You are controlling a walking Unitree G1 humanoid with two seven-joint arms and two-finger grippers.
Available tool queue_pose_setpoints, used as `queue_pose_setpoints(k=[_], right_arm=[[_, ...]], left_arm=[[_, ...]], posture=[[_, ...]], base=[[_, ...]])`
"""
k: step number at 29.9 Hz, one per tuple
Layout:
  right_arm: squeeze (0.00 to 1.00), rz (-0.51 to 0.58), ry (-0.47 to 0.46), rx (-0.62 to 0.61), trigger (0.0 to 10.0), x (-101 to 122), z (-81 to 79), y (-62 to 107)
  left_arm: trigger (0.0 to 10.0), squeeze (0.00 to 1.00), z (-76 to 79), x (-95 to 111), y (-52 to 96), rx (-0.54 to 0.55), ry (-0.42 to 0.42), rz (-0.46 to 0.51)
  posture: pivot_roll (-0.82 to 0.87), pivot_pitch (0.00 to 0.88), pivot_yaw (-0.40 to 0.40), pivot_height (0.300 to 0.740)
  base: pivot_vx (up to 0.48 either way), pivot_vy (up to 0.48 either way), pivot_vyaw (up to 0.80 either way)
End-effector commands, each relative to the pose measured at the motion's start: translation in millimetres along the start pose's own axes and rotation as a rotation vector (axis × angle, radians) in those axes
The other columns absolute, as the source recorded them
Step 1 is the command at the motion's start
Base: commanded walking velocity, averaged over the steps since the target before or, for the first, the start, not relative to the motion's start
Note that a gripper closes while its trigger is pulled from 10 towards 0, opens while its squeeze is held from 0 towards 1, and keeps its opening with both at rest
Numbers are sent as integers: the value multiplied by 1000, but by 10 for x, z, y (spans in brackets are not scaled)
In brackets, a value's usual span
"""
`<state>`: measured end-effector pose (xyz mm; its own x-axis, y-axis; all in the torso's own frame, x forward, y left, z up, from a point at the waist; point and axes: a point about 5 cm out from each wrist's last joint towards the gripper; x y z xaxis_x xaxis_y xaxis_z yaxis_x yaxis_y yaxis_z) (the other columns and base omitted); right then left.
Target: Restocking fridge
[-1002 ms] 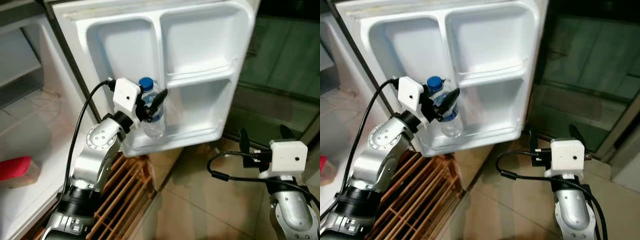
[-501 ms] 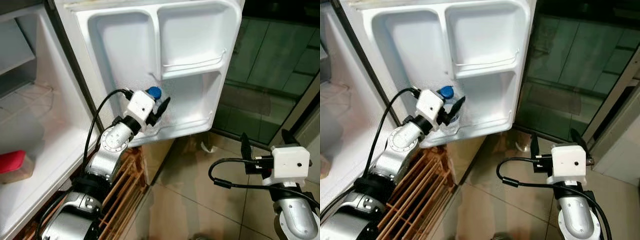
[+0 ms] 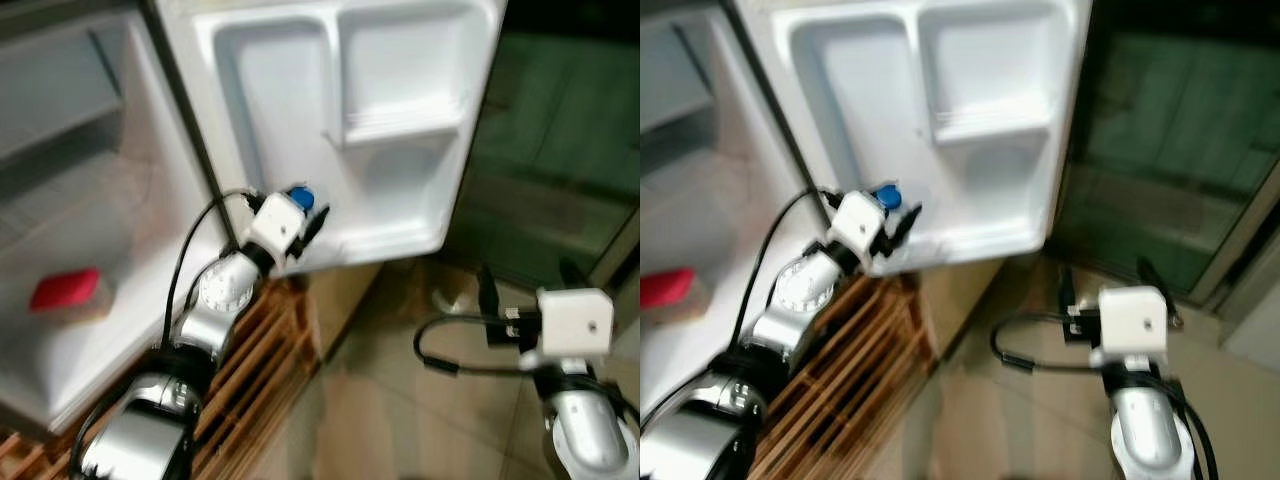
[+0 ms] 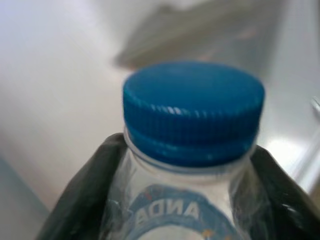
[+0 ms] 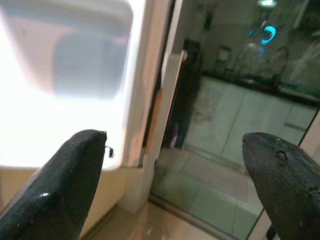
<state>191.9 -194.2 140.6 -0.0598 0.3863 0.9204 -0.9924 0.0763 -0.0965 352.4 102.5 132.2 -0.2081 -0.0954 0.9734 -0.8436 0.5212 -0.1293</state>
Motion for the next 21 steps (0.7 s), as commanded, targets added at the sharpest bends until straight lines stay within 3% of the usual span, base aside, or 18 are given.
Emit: queue_pose_setpoints(k=[1, 3, 7, 8, 10, 14, 15, 16, 17, 19, 21], right_arm=[[0, 13, -4, 8, 10000, 15, -34, -19], [0, 14, -3, 7, 10000, 8, -32, -21], [0, 13, -3, 5, 10000, 2, -31, -24], [0, 14, -3, 4, 10000, -6, -32, -33], [0, 17, 0, 7, 10000, -6, -31, -46], [0, 22, 1, 8, 10000, -4, -33, -57], [0, 23, 1, 8, 10000, -4, -35, -62], [0, 24, 1, 7, 10000, -3, -38, -65], [0, 24, 1, 7, 10000, -3, -38, -65], [0, 26, 2, 4, 10000, -1, -36, -68], [0, 27, 3, 3, 10000, 0, -32, -69]], left_arm=[[10000, 1000, -29, -340, 155, 36, 115, -181], [10000, 1000, -85, -349, 121, 100, 209, -206], [10000, 1000, -145, -331, 88, 156, 282, -211], [10000, 1000, -230, -304, 53, 233, 381, -208], [10000, 1000, -308, -264, 16, 293, 481, -195], [10000, 1000, -386, -194, -27, 321, 539, -171], [10000, 1000, -417, -131, -57, 312, 532, -147], [10000, 1000, -460, -26, -95, 282, 453, -118], [10000, 1000, -460, -26, -95, 282, 453, -118], [10000, 1000, -512, 189, -163, 213, 321, -49], [10000, 1000, -530, 283, -190, 185, 279, -18]], posture=[[-272, 0, 102, 740], [-272, 0, 105, 740], [-273, 0, 105, 740], [-272, 0, 103, 740], [-272, 0, 103, 740], [-273, 0, 106, 740], [-273, 0, 108, 740], [-273, 0, 110, 740], [-273, 0, 110, 740], [-283, 0, 115, 740], [-283, 0, 115, 740]], base=[[0, 0, 0], [0, 0, 0], [0, 0, 0], [0, 0, 0], [0, 0, 0], [0, 0, 0], [0, 0, 0], [0, 0, 0], [0, 0, 0], [0, 0, 0], [0, 0, 0]])
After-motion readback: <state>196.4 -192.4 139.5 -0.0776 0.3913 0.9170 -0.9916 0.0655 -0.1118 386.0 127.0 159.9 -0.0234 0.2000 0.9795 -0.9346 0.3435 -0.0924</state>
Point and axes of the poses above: a point about 5 cm out from each wrist's last joint towards the gripper, its own y axis pointing back from the gripper into the wrist, its own x axis along the axis of the wrist's last joint, z = x × y, and after that the axes turned 6 degrees about y, right-handed
